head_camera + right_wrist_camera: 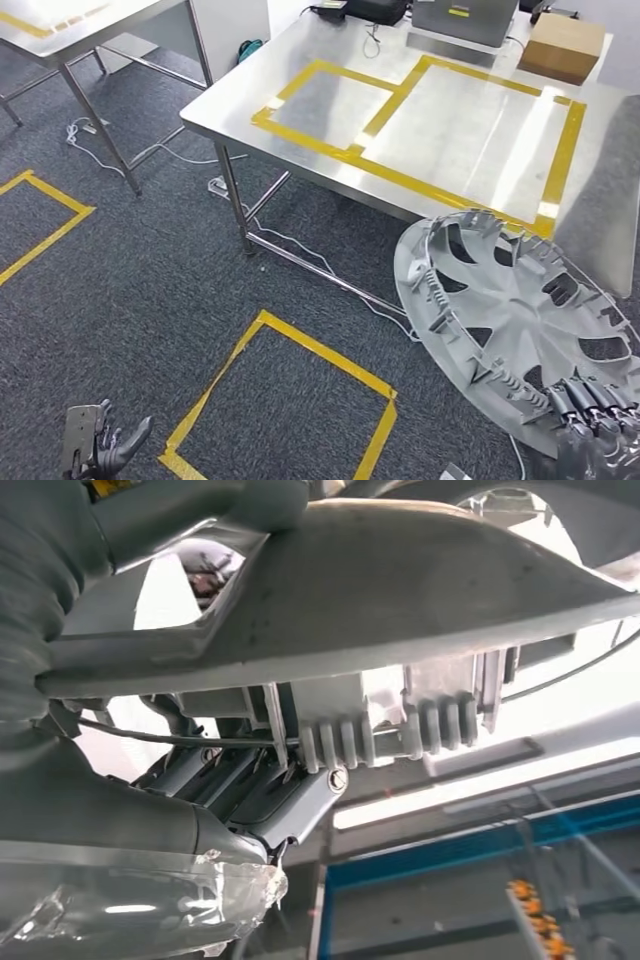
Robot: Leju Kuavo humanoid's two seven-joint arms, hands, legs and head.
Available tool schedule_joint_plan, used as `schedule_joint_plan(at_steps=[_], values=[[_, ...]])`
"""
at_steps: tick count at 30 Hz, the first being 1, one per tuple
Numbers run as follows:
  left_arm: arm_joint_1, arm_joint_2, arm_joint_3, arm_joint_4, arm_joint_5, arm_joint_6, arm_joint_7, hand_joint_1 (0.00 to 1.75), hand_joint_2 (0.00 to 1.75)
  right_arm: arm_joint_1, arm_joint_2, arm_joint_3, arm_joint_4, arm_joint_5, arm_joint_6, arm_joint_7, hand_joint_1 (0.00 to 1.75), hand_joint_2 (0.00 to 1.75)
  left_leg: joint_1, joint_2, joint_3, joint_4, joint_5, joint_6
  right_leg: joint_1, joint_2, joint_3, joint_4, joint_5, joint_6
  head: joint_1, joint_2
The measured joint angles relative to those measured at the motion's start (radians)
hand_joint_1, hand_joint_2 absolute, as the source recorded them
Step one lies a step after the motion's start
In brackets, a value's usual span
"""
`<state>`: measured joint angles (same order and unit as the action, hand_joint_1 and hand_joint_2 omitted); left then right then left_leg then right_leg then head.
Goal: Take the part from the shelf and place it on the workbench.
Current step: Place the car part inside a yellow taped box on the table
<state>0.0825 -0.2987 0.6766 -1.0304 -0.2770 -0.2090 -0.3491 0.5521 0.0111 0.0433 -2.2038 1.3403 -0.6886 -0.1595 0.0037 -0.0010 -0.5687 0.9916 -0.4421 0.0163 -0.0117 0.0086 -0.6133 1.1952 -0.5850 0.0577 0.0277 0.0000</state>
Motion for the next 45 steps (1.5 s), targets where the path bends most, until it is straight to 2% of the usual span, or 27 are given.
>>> schedule_joint_plan(at_steps=[1,2,3,4,6,7,8,12,14,16,17,18,19,21,23,27,29,31,32,33,34,37,38,39,42,43,45], values=[[0.0,0.0,0.0,0.0,0.001,0.0,0.002,0.0,1.75,0.0,-0.002,0.001,0.0,0.0,0.0,0.003,1.69,1.75,-0.001,0.0,0.003,0.0,-0.004,0.002,0.0,0.0,-0.039,0.061,-0.02,0.002,0.001,0.0],[0.0,0.0,-0.001,0.0,0.002,0.001,0.003,0.0,1.75,0.001,-0.005,0.003,0.0,0.001,0.0,0.008,1.69,1.75,-0.002,0.0,0.008,0.001,-0.01,0.002,0.0,0.0,-0.069,0.099,-0.025,0.003,0.001,0.0],[0.001,0.0,-0.002,0.0,0.004,0.002,0.005,0.0,1.75,0.003,-0.008,0.006,0.0,0.002,0.0,0.015,1.69,1.75,-0.002,0.0,0.016,0.001,-0.016,0.002,0.0,0.0,-0.081,0.1,-0.008,0.002,0.001,0.0],[0.002,0.0,-0.003,0.0,0.005,0.002,0.006,0.0,1.75,0.004,-0.011,0.008,0.0,0.003,0.0,0.022,1.69,1.75,-0.002,0.0,0.027,0.001,-0.023,0.001,0.0,-0.001,-0.075,0.064,0.028,0.0,0.001,0.0],[0.003,0.0,-0.006,0.0,0.006,0.003,0.007,0.0,1.75,0.006,-0.019,0.013,0.0,0.007,0.0,0.036,1.69,1.75,-0.003,0.0,0.049,0.0,-0.039,-0.004,0.002,-0.004,-0.033,-0.063,0.113,-0.006,0.001,0.0],[0.003,0.0,-0.006,0.0,0.007,0.004,0.007,0.0,1.75,0.005,-0.022,0.016,0.001,0.009,0.0,0.043,1.69,1.75,-0.003,0.0,0.056,0.001,-0.046,-0.008,0.004,-0.007,-0.016,-0.114,0.129,-0.011,0.001,0.0],[0.003,0.0,-0.007,0.0,0.007,0.005,0.007,0.0,1.75,0.005,-0.026,0.019,0.001,0.013,0.0,0.049,1.69,1.75,-0.004,0.001,0.059,0.0,-0.052,-0.014,0.006,-0.01,-0.004,-0.142,0.134,-0.018,0.001,0.0],[0.003,0.001,-0.009,0.0,0.014,0.009,0.008,0.0,1.75,0.008,-0.04,0.032,0.002,0.027,0.0,0.079,1.69,1.75,-0.005,0.004,0.069,0.017,-0.059,-0.038,0.006,-0.009,0.019,-0.16,0.131,-0.045,-0.003,0.0],[0.0,0.003,-0.01,0.0,0.017,0.01,0.008,0.0,1.75,0.006,-0.045,0.037,0.002,0.03,0.0,0.087,1.69,1.75,-0.003,0.003,0.027,0.096,-0.075,-0.047,0.002,-0.008,0.038,-0.165,0.127,-0.054,-0.008,0.0],[0.001,0.003,-0.01,0.0,0.017,0.011,0.009,0.0,1.75,0.005,-0.05,0.041,0.002,0.034,0.0,0.09,1.69,1.75,-0.002,0.002,-0.059,0.222,-0.121,-0.053,0.001,-0.005,0.048,-0.167,0.117,-0.059,-0.012,0.0],[0.002,0.003,-0.01,0.0,0.017,0.012,0.01,0.0,1.75,0.004,-0.052,0.043,0.002,0.036,0.0,0.092,1.69,1.75,-0.001,0.002,-0.095,0.263,-0.141,-0.054,0.001,-0.003,0.053,-0.167,0.111,-0.06,-0.013,0.0],[0.003,0.003,-0.01,0.0,0.018,0.012,0.01,0.0,1.75,0.005,-0.055,0.047,0.002,0.039,0.0,0.098,1.69,1.75,-0.001,0.002,-0.118,0.275,-0.144,-0.054,0.002,-0.001,0.061,-0.167,0.104,-0.06,-0.014,0.0],[0.004,0.004,-0.01,0.0,0.02,0.012,0.011,0.0,1.75,0.004,-0.06,0.051,0.003,0.044,0.0,0.108,1.69,1.75,-0.002,0.002,-0.123,0.251,-0.123,-0.052,0.002,0.001,0.07,-0.167,0.097,-0.059,-0.014,0.0],[0.004,0.005,-0.01,0.0,0.025,0.015,0.011,0.0,1.75,0.001,-0.074,0.062,0.004,0.059,0.0,0.135,1.69,1.75,-0.002,0.002,-0.096,0.136,-0.028,-0.045,0.002,0.003,0.089,-0.168,0.081,-0.054,-0.014,0.0],[0.003,0.006,-0.011,0.0,0.034,0.018,0.012,0.0,1.75,-0.008,-0.095,0.076,0.006,0.075,0.0,0.167,1.69,1.75,-0.005,0.003,-0.069,0.039,0.027,-0.036,0.004,0.007,0.1,-0.17,0.065,-0.044,-0.015,0.0],[-0.001,0.007,-0.016,0.0,0.047,0.021,0.013,0.0,1.75,-0.02,-0.134,0.104,0.013,0.093,0.0,0.207,1.69,1.75,-0.005,-0.002,-0.044,0.003,0.025,-0.009,0.005,0.005,0.122,-0.161,0.054,-0.017,-0.015,0.0],[-0.004,0.008,-0.019,0.0,0.05,0.022,0.013,0.0,1.75,-0.027,-0.152,0.117,0.018,0.098,0.0,0.219,1.69,1.75,-0.004,-0.004,-0.023,0.001,0.021,0.005,0.004,0.001,0.094,-0.102,0.017,-0.011,-0.011,0.0],[-0.006,0.009,-0.023,0.0,0.053,0.023,0.013,0.0,1.75,-0.033,-0.167,0.128,0.023,0.101,0.0,0.228,1.69,1.75,-0.005,-0.006,-0.012,0.001,0.01,0.012,0.003,-0.001,0.019,0.025,-0.037,-0.006,-0.008,0.0],[-0.007,0.009,-0.024,0.0,0.055,0.023,0.013,0.0,1.75,-0.035,-0.173,0.132,0.026,0.103,0.0,0.232,1.69,1.75,-0.005,-0.008,-0.007,0.001,0.003,0.013,0.002,-0.001,-0.022,0.08,-0.055,-0.002,-0.008,0.0],[-0.007,0.009,-0.025,0.0,0.056,0.023,0.013,0.0,1.75,-0.036,-0.179,0.137,0.029,0.104,0.0,0.237,1.69,1.75,-0.005,-0.012,0.001,0.001,-0.004,0.012,0.001,-0.001,-0.05,0.105,-0.057,0.001,-0.008,0.0],[-0.006,0.01,-0.026,0.0,0.057,0.023,0.014,0.0,1.75,-0.037,-0.184,0.141,0.032,0.105,0.0,0.241,1.69,1.75,-0.004,-0.015,0.01,0.002,-0.011,0.01,0.0,-0.001,-0.06,0.093,-0.037,0.004,-0.007,0.0],[-0.007,0.012,-0.031,0.002,0.058,0.023,0.014,0.0,1.75,-0.04,-0.195,0.15,0.037,0.108,0.0,0.248,1.69,1.75,-0.005,-0.026,0.042,0.003,-0.038,0.001,-0.003,0.005,-0.023,-0.083,0.096,0.003,-0.006,0.0],[-0.009,0.013,-0.032,0.003,0.058,0.024,0.014,0.0,1.75,-0.042,-0.198,0.153,0.039,0.11,0.0,0.251,1.69,1.75,-0.006,-0.029,0.046,0.003,-0.045,-0.005,-0.003,0.008,-0.011,-0.127,0.122,-0.003,-0.006,0.0],[-0.01,0.014,-0.033,0.005,0.058,0.024,0.015,0.0,1.75,-0.044,-0.201,0.156,0.041,0.112,0.0,0.254,1.69,1.75,-0.006,-0.031,0.047,0.003,-0.049,-0.01,-0.001,0.011,-0.006,-0.151,0.137,-0.011,-0.006,0.0],[-0.013,0.02,-0.037,0.009,0.059,0.025,0.016,0.0,1.75,-0.045,-0.209,0.166,0.043,0.118,0.0,0.267,1.69,1.75,-0.006,-0.03,0.053,0.008,-0.054,-0.027,-0.001,0.006,0.009,-0.164,0.136,-0.032,-0.007,0.0],[-0.016,0.022,-0.039,0.01,0.059,0.025,0.016,0.0,1.75,-0.045,-0.211,0.169,0.044,0.119,0.0,0.27,1.69,1.75,-0.007,-0.026,0.045,0.028,-0.056,-0.032,-0.003,0.003,0.019,-0.167,0.133,-0.038,-0.009,0.0],[-0.021,0.025,-0.042,0.014,0.059,0.025,0.017,0.0,1.75,-0.048,-0.214,0.172,0.044,0.122,0.0,0.272,1.69,1.75,-0.005,-0.015,-0.01,0.122,-0.073,-0.041,-0.005,-0.004,0.039,-0.172,0.124,-0.046,-0.014,0.0]])
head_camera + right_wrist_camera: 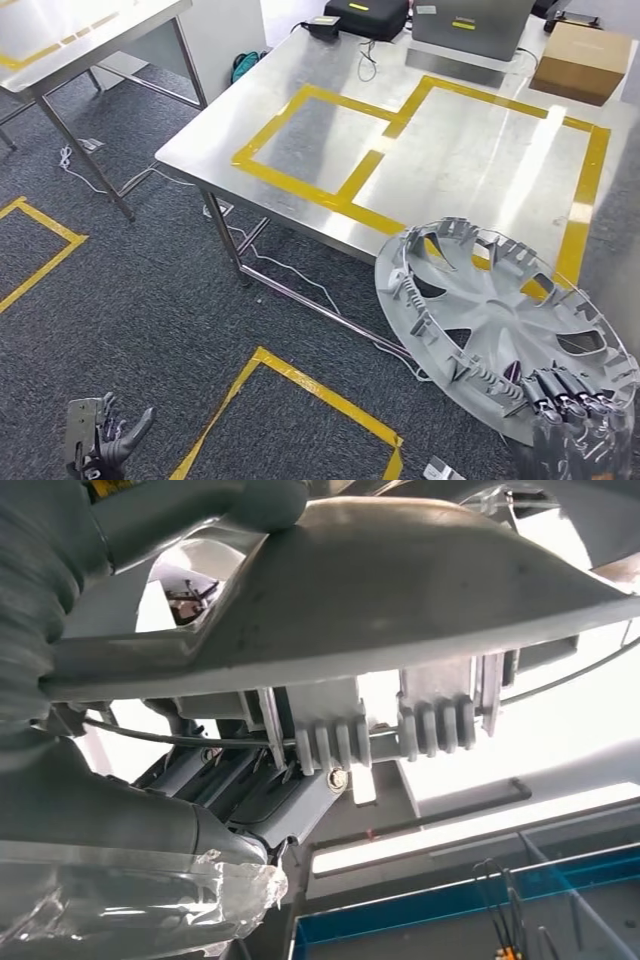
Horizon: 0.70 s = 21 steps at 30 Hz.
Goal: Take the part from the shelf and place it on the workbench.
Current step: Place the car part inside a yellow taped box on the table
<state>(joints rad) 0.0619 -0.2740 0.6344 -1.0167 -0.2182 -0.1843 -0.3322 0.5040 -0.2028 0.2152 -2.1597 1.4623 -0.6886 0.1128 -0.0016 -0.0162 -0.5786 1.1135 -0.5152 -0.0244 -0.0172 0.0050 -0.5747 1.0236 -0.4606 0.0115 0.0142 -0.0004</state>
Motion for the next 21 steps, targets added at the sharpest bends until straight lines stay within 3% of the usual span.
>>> schedule_joint_plan(at_steps=[2,4,5,7,8,9,13,15,17,18,19,20,21], values=[[-0.001,0.002,-0.002,0.004,0.0,0.0,0.002,0.0,1.75,-0.003,-0.002,0.001,0.001,0.002,0.0,0.0,1.69,1.75,0.002,0.004,-0.088,0.123,-0.042,-0.005,0.0,-0.006,0.015,-0.001,-0.015,-0.004,-0.002,0.0],[0.001,0.004,-0.003,0.007,0.0,0.0,0.004,0.0,1.75,-0.004,-0.004,0.003,0.003,0.002,0.0,0.0,1.69,1.75,0.003,0.005,-0.141,0.161,-0.051,-0.007,-0.001,-0.01,0.038,-0.001,-0.035,-0.003,-0.003,0.0],[0.001,0.006,-0.004,0.009,0.001,0.0,0.004,0.0,1.75,-0.004,-0.004,0.005,0.004,0.003,0.0,0.003,1.69,1.75,0.003,0.007,-0.142,0.129,-0.023,-0.006,-0.002,-0.012,0.053,-0.001,-0.046,-0.001,-0.003,0.0],[0.002,0.009,-0.006,0.012,0.006,0.002,0.002,0.0,1.75,-0.005,-0.008,0.01,0.006,0.007,0.0,0.016,1.69,1.75,0.003,0.022,-0.111,0.007,0.07,-0.004,-0.002,-0.018,0.083,-0.001,-0.07,0.009,-0.003,0.0],[0.001,0.011,-0.008,0.015,0.01,0.004,0.0,0.0,1.75,-0.007,-0.011,0.012,0.007,0.011,0.0,0.026,1.69,1.75,0.002,0.032,-0.096,-0.045,0.101,-0.001,0.0,-0.02,0.092,-0.001,-0.082,0.015,-0.005,0.0],[0.0,0.012,-0.011,0.018,0.014,0.007,-0.003,0.0,1.75,-0.009,-0.015,0.015,0.007,0.015,0.0,0.036,1.69,1.75,0.002,0.039,-0.088,-0.078,0.118,0.003,0.003,-0.023,0.099,-0.005,-0.092,0.021,-0.005,0.0],[-0.001,0.016,-0.025,0.026,0.033,0.015,-0.009,0.0,1.75,-0.017,-0.038,0.029,0.008,0.036,0.001,0.081,1.69,1.75,0.006,0.026,-0.067,-0.098,0.113,0.028,0.006,-0.025,0.118,0.005,-0.1,0.04,0.0,0.0],[-0.001,0.019,-0.033,0.027,0.044,0.02,-0.01,0.0,1.75,-0.025,-0.053,0.038,0.01,0.048,0.005,0.106,1.69,1.75,0.006,0.02,-0.05,-0.099,0.103,0.041,0.005,-0.018,0.064,0.101,-0.118,0.045,0.002,0.0],[-0.001,0.022,-0.044,0.029,0.053,0.025,-0.01,0.0,1.75,-0.034,-0.07,0.047,0.013,0.056,0.01,0.126,1.69,1.75,0.003,0.015,-0.037,-0.099,0.089,0.048,0.006,-0.011,-0.025,0.231,-0.172,0.046,0.005,0.0],[-0.001,0.023,-0.048,0.031,0.057,0.027,-0.01,0.0,1.75,-0.038,-0.077,0.05,0.015,0.057,0.014,0.133,1.69,1.75,0.002,0.011,-0.03,-0.099,0.081,0.05,0.007,-0.01,-0.062,0.268,-0.198,0.046,0.005,0.0],[0.0,0.025,-0.052,0.033,0.06,0.029,-0.01,0.0,1.75,-0.04,-0.083,0.054,0.018,0.058,0.018,0.14,1.69,1.75,0.0,0.007,-0.019,-0.099,0.073,0.051,0.008,-0.009,-0.083,0.273,-0.206,0.043,0.005,0.0],[0.001,0.026,-0.057,0.034,0.065,0.031,-0.009,0.0,1.75,-0.042,-0.089,0.057,0.02,0.058,0.022,0.146,1.69,1.75,-0.002,0.004,-0.007,-0.099,0.064,0.051,0.009,-0.009,-0.088,0.245,-0.188,0.039,0.005,0.0],[0.002,0.028,-0.061,0.035,0.069,0.033,-0.009,0.0,1.75,-0.044,-0.094,0.06,0.023,0.058,0.025,0.151,1.69,1.75,-0.004,0.001,0.007,-0.099,0.055,0.051,0.011,-0.009,-0.078,0.189,-0.144,0.034,0.005,0.0]])
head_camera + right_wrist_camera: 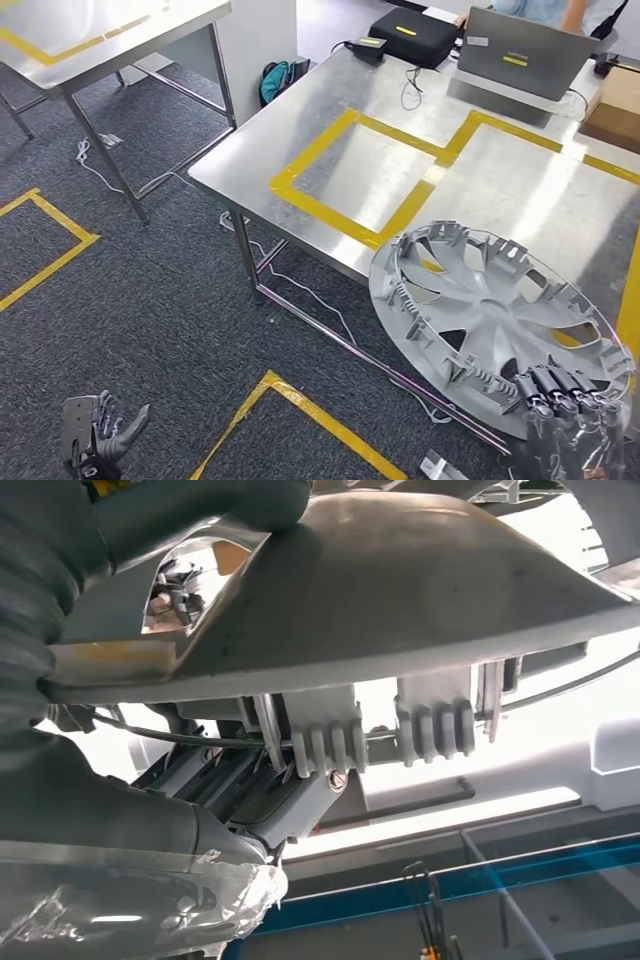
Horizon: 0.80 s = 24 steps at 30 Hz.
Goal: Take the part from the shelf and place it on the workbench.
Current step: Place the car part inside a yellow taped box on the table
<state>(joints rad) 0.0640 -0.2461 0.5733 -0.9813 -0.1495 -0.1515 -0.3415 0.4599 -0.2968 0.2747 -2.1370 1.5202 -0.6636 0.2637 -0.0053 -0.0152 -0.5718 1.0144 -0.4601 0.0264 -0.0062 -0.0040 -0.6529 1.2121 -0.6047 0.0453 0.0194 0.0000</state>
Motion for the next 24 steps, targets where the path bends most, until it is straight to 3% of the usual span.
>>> schedule_joint_plan(at_steps=[1,2,4,8,9,12,13,14,15,16,18,22,24], values=[[0.001,0.001,-0.004,0.001,0.003,0.001,0.0,0.0,1.75,-0.002,-0.005,0.002,0.002,0.0,0.002,0.003,1.69,1.75,-0.001,-0.002,0.011,0.0,-0.009,-0.001,0.002,0.001,0.015,-0.065,0.059,-0.007,0.0,0.0],[0.001,0.003,-0.008,0.002,0.004,0.002,0.001,0.0,1.75,-0.005,-0.009,0.005,0.004,0.0,0.003,0.006,1.69,1.75,-0.003,-0.004,0.019,0.0,-0.017,-0.004,0.005,0.001,0.028,-0.118,0.099,-0.012,0.0,0.0],[0.001,0.004,-0.012,0.004,0.005,0.002,0.002,0.0,1.75,-0.009,-0.015,0.009,0.006,0.0,0.004,0.008,1.69,1.75,-0.003,-0.006,0.027,0.001,-0.026,-0.015,0.012,0.002,0.039,-0.168,0.136,-0.023,-0.001,0.0],[0.002,0.01,-0.019,0.006,0.005,0.002,0.002,0.0,1.75,-0.011,-0.021,0.016,0.008,0.0,0.005,0.009,1.69,1.75,-0.003,-0.002,0.02,0.044,-0.029,-0.038,0.007,0.004,0.073,-0.188,0.144,-0.042,-0.004,0.0],[0.001,0.011,-0.021,0.006,0.005,0.002,0.002,0.0,1.75,-0.013,-0.021,0.017,0.008,0.0,0.005,0.01,1.69,1.75,-0.002,0.0,-0.003,0.084,-0.043,-0.044,0.004,0.004,0.084,-0.191,0.141,-0.044,-0.006,0.0],[0.002,0.014,-0.026,0.008,0.005,0.002,0.002,0.0,1.75,-0.018,-0.022,0.018,0.01,0.0,0.006,0.01,1.69,1.75,0.004,0.002,-0.111,0.241,-0.11,-0.057,0.0,0.005,0.1,-0.193,0.125,-0.047,-0.009,0.0],[0.003,0.015,-0.027,0.009,0.005,0.002,0.002,0.0,1.75,-0.018,-0.022,0.018,0.011,0.0,0.006,0.01,1.69,1.75,0.006,0.003,-0.134,0.261,-0.115,-0.06,-0.001,0.006,0.108,-0.193,0.117,-0.046,-0.009,0.0],[0.004,0.017,-0.027,0.01,0.005,0.002,0.002,0.0,1.75,-0.018,-0.022,0.019,0.013,0.0,0.006,0.01,1.69,1.75,0.007,0.003,-0.141,0.246,-0.097,-0.061,-0.003,0.006,0.118,-0.193,0.109,-0.044,-0.009,0.0],[0.005,0.018,-0.028,0.011,0.005,0.002,0.002,0.0,1.75,-0.018,-0.022,0.02,0.014,0.0,0.006,0.01,1.69,1.75,0.008,0.004,-0.13,0.2,-0.06,-0.062,-0.006,0.007,0.13,-0.193,0.1,-0.04,-0.009,0.0],[0.005,0.019,-0.028,0.012,0.005,0.002,0.002,0.0,1.75,-0.018,-0.022,0.021,0.016,0.0,0.006,0.01,1.69,1.75,0.011,0.005,-0.111,0.135,-0.01,-0.064,-0.008,0.008,0.139,-0.193,0.09,-0.034,-0.01,0.0],[0.004,0.02,-0.029,0.015,0.006,0.002,0.002,0.0,1.75,-0.02,-0.023,0.023,0.017,0.0,0.006,0.01,1.69,1.75,0.013,0.007,-0.079,0.033,0.038,-0.062,-0.007,0.009,0.152,-0.192,0.071,-0.021,-0.014,0.0],[0.007,0.021,-0.032,0.02,0.013,0.007,0.003,0.0,1.75,-0.023,-0.027,0.028,0.018,-0.011,0.015,0.018,1.69,1.75,0.015,0.008,-0.061,0.006,0.037,-0.029,-0.003,0.01,0.172,-0.199,0.056,0.003,-0.015,0.0],[0.006,0.023,-0.033,0.02,0.019,0.009,0.002,0.0,1.75,-0.025,-0.027,0.031,0.02,-0.03,0.019,0.022,1.69,1.75,0.014,0.009,-0.044,0.005,0.032,-0.016,-0.004,0.008,0.144,-0.138,0.037,0.009,-0.011,0.0]])
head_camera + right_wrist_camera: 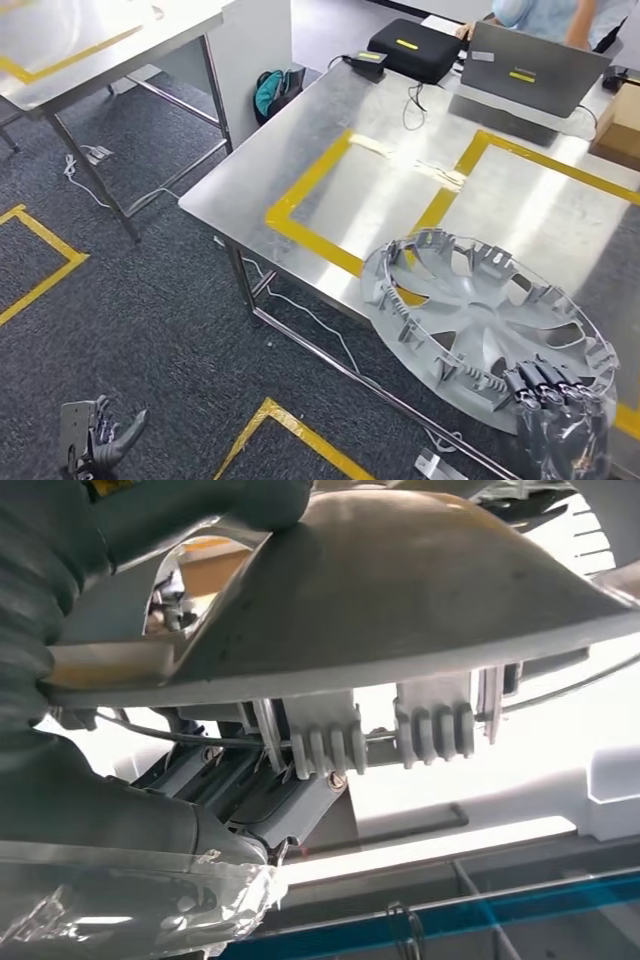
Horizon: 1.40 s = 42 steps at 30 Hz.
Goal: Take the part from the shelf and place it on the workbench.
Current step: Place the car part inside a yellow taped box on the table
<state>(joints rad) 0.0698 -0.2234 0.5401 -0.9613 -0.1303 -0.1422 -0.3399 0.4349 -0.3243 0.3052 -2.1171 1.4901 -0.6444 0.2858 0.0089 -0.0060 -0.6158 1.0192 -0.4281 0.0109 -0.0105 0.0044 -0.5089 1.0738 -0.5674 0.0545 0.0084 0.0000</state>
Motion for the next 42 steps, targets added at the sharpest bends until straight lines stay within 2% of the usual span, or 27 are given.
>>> schedule_joint_plan(at_steps=[3,4,5,6,8,10,11,13,16,20,21,22,23,24,25,26,27,29,31,32,33,35,37,38,39,41,42], values=[[0.0,0.002,-0.002,0.0,0.004,0.001,-0.001,0.0,1.75,-0.002,0.0,0.001,0.005,-0.015,-0.001,0.002,1.69,1.75,-0.006,0.007,0.016,0.0,-0.015,0.012,0.003,0.0,-0.128,0.193,-0.073,0.002,0.004,0.0],[0.0,0.002,-0.002,0.0,0.004,0.001,-0.001,0.0,1.75,-0.002,0.0,0.001,0.007,-0.017,-0.001,0.003,1.69,1.75,-0.007,0.011,0.023,0.0,-0.022,0.014,0.004,-0.001,-0.161,0.225,-0.088,0.0,0.004,0.0],[0.001,0.002,-0.002,0.0,0.004,0.001,0.0,0.0,1.75,-0.001,0.0,0.0,0.009,-0.019,-0.002,0.005,1.69,1.75,-0.009,0.014,0.033,0.0,-0.03,0.015,0.005,-0.001,-0.176,0.221,-0.081,-0.004,0.005,0.0],[0.001,0.002,-0.002,0.0,0.005,0.001,0.0,0.0,1.75,0.0,0.0,-0.002,0.011,-0.022,-0.003,0.006,1.69,1.75,-0.011,0.019,0.046,-0.001,-0.039,0.015,0.008,-0.004,-0.174,0.183,-0.048,-0.009,0.005,0.0],[0.001,0.002,-0.002,0.001,0.006,0.001,0.0,0.0,1.75,0.002,0.0,-0.009,0.013,-0.027,-0.005,0.01,1.69,1.75,-0.014,0.03,0.071,-0.001,-0.057,0.014,0.017,-0.03,-0.142,0.059,0.055,-0.025,0.004,0.0],[0.002,0.002,-0.002,0.001,0.007,0.003,0.0,0.0,1.75,0.001,0.001,-0.017,0.014,-0.03,-0.006,0.013,1.69,1.75,-0.018,0.044,0.086,-0.002,-0.072,0.006,0.025,-0.054,-0.119,-0.016,0.101,-0.035,0.006,0.0],[0.003,0.002,-0.002,0.001,0.007,0.003,0.0,0.0,1.75,0.0,0.001,-0.02,0.015,-0.031,-0.007,0.014,1.69,1.75,-0.019,0.05,0.091,0.001,-0.075,-0.001,0.027,-0.054,-0.118,-0.025,0.104,-0.039,0.006,0.0],[0.004,0.003,-0.002,0.002,0.008,0.004,0.0,0.0,1.75,0.003,0.001,-0.024,0.015,-0.033,-0.008,0.015,1.69,1.75,-0.019,0.058,0.098,0.007,-0.079,-0.014,0.023,-0.033,-0.106,-0.033,0.118,-0.044,0.006,0.0],[0.001,0.004,-0.002,0.002,0.009,0.004,0.0,0.0,1.75,0.003,0.001,-0.028,0.015,-0.033,-0.008,0.017,1.69,1.75,-0.016,0.031,0.084,0.053,-0.117,-0.03,0.012,-0.01,-0.092,-0.042,0.128,-0.051,0.002,0.0],[0.001,0.004,-0.002,0.002,0.009,0.004,0.0,0.0,1.75,0.002,0.001,-0.029,0.015,-0.033,-0.008,0.017,1.69,1.75,-0.015,0.022,0.071,0.078,-0.135,-0.033,0.01,-0.005,-0.092,-0.042,0.128,-0.052,0.001,0.0],[0.001,0.004,-0.002,0.002,0.009,0.004,0.0,0.0,1.75,0.002,0.001,-0.029,0.015,-0.033,-0.008,0.017,1.69,1.75,-0.015,0.021,0.065,0.09,-0.142,-0.034,0.01,-0.003,-0.092,-0.042,0.128,-0.052,0.001,0.0],[0.002,0.005,-0.002,0.002,0.009,0.004,0.0,0.0,1.75,0.002,0.001,-0.03,0.015,-0.033,-0.008,0.017,1.69,1.75,-0.014,0.018,0.042,0.131,-0.163,-0.036,0.009,0.004,-0.093,-0.042,0.128,-0.052,0.001,0.0],[0.003,0.005,-0.002,0.002,0.009,0.004,0.0,0.0,1.75,0.003,0.002,-0.032,0.016,-0.034,-0.009,0.017,1.69,1.75,-0.012,0.015,0.015,0.165,-0.166,-0.039,0.007,0.02,-0.093,-0.042,0.127,-0.051,0.001,0.0],[0.004,0.006,-0.002,0.003,0.009,0.004,0.0,0.0,1.75,0.004,0.003,-0.035,0.017,-0.035,-0.01,0.016,1.69,1.75,-0.009,0.01,-0.003,0.176,-0.154,-0.042,0.004,0.039,-0.093,-0.041,0.126,-0.05,0.001,0.0],[0.005,0.007,-0.002,0.003,0.01,0.004,0.0,0.0,1.75,0.006,0.004,-0.038,0.018,-0.038,-0.011,0.015,1.69,1.75,-0.005,0.001,-0.008,0.157,-0.124,-0.046,0.0,0.059,-0.092,-0.041,0.124,-0.047,0.001,0.0],[0.005,0.008,-0.001,0.003,0.01,0.004,0.0,0.0,1.75,0.007,0.006,-0.041,0.019,-0.041,-0.014,0.013,1.69,1.75,-0.001,-0.018,0.006,0.099,-0.081,-0.047,-0.003,0.077,-0.091,-0.04,0.123,-0.042,0.001,0.0],[0.005,0.008,-0.002,0.003,0.01,0.004,0.0,0.0,1.75,0.007,0.007,-0.044,0.019,-0.043,-0.017,0.01,1.69,1.75,0.001,-0.036,0.026,0.043,-0.061,-0.045,-0.005,0.088,-0.092,-0.039,0.123,-0.037,0.001,0.0],[0.005,0.008,-0.002,0.003,0.011,0.005,0.0,0.0,1.75,0.008,0.011,-0.052,0.02,-0.05,-0.024,0.003,1.69,1.75,0.002,-0.058,0.042,-0.003,-0.052,-0.034,-0.006,0.107,-0.099,-0.039,0.124,-0.024,0.001,0.0],[0.006,0.007,-0.002,0.003,0.011,0.005,0.0,0.0,1.75,0.014,0.015,-0.062,0.021,-0.059,-0.028,-0.007,1.69,1.75,0.001,-0.043,0.045,-0.006,-0.042,-0.018,-0.008,0.119,-0.106,-0.044,0.126,-0.011,0.001,0.0],[0.005,0.006,-0.002,0.003,0.01,0.006,0.0,0.0,1.75,0.018,0.017,-0.068,0.022,-0.064,-0.028,-0.013,1.69,1.75,0.002,-0.033,0.046,-0.008,-0.038,-0.011,-0.007,0.106,-0.111,-0.039,0.122,-0.005,0.002,0.0],[0.004,0.006,-0.002,0.003,0.009,0.006,0.0,0.0,1.75,0.021,0.02,-0.074,0.022,-0.07,-0.029,-0.02,1.69,1.75,0.002,-0.023,0.048,-0.01,-0.037,-0.004,-0.005,0.081,-0.123,-0.016,0.107,-0.001,0.006,0.0],[0.004,0.007,-0.001,0.003,0.005,0.007,0.0,0.0,1.75,0.022,0.027,-0.088,0.023,-0.087,-0.029,-0.037,1.69,1.75,0.0,-0.001,0.049,-0.011,-0.038,0.006,-0.001,0.021,-0.174,0.092,0.048,0.005,0.012,0.0],[0.006,0.008,0.0,0.004,-0.001,0.009,0.0,0.0,1.75,0.023,0.037,-0.105,0.027,-0.123,-0.025,-0.063,1.69,1.75,-0.003,0.02,0.05,-0.011,-0.041,0.009,-0.002,0.003,-0.234,0.215,0.0,0.008,0.013,0.0],[0.006,0.008,0.0,0.004,-0.003,0.01,0.0,0.0,1.75,0.023,0.041,-0.115,0.029,-0.152,-0.014,-0.078,1.69,1.75,-0.003,0.028,0.051,-0.011,-0.042,0.009,-0.002,0.002,-0.243,0.235,0.001,0.008,0.013,0.0],[0.005,0.008,-0.001,0.004,-0.006,0.012,0.0,0.0,1.75,0.023,0.045,-0.125,0.032,-0.191,0.005,-0.092,1.69,1.75,-0.003,0.034,0.052,-0.011,-0.044,0.008,-0.002,0.001,-0.233,0.218,0.019,0.008,0.013,0.0],[0.0,0.008,-0.002,0.006,-0.007,0.016,0.0,0.0,1.75,0.021,0.047,-0.145,0.037,-0.294,0.075,-0.108,1.69,1.75,-0.003,0.042,0.058,-0.011,-0.047,0.004,-0.001,-0.006,-0.162,0.09,0.079,0.004,0.014,0.0],[-0.004,0.01,-0.003,0.007,-0.007,0.018,0.0,0.0,1.75,0.017,0.047,-0.155,0.04,-0.349,0.118,-0.108,1.69,1.75,-0.005,0.045,0.061,-0.01,-0.05,0.0,0.0,-0.011,-0.124,0.026,0.099,0.001,0.014,0.0]])
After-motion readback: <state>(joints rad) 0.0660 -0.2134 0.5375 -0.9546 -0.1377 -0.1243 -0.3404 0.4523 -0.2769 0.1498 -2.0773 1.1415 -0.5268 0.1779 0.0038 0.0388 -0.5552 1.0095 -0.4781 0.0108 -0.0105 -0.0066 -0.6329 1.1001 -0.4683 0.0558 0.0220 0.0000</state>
